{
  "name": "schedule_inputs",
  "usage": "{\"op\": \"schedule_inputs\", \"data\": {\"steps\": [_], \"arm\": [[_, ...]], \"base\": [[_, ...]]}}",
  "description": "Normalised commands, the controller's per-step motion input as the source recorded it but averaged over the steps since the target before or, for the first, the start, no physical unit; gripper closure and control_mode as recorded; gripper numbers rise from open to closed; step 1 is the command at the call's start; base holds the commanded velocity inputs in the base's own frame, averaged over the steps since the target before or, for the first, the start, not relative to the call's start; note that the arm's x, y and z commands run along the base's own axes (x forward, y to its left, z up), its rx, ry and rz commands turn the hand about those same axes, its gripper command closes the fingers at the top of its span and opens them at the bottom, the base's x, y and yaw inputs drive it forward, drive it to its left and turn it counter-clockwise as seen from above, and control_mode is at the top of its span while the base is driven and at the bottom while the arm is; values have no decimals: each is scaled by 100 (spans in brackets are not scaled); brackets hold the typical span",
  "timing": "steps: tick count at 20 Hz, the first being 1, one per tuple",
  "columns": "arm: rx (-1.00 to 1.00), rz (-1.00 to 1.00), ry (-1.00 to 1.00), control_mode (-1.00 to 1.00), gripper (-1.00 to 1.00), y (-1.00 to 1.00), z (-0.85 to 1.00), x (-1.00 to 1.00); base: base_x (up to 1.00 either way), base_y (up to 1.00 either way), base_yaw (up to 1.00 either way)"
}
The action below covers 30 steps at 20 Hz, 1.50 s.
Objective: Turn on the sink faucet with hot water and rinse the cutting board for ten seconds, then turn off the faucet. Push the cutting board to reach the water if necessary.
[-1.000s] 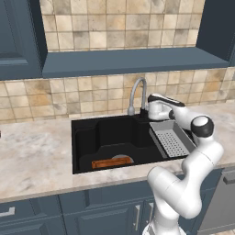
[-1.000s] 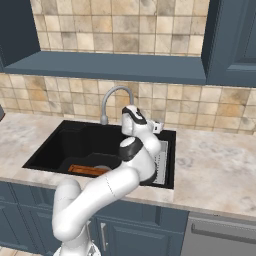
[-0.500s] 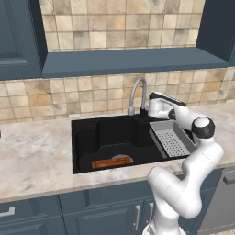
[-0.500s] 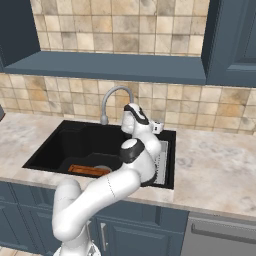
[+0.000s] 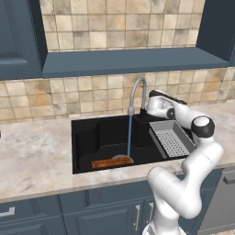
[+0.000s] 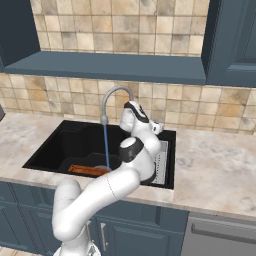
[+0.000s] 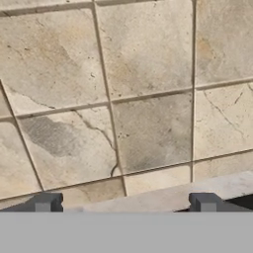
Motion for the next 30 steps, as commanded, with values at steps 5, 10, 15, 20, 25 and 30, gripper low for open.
{"op": "schedule_inputs", "data": {"steps": [5,10,15,20,25,30], "arm": [[0,1,10,-100,-100,-64,-18,-60],[0,2,10,-100,-100,-69,-19,-59],[0,3,8,-100,-100,-70,-23,-56],[0,1,5,-100,-100,-54,-10,-46],[0,0,4,-100,-100,-11,18,-29],[0,0,9,-100,-100,0,32,-50]], "base": [[0,0,0],[0,0,0],[0,0,0],[0,0,0],[0,0,0],[0,0,0]]}}
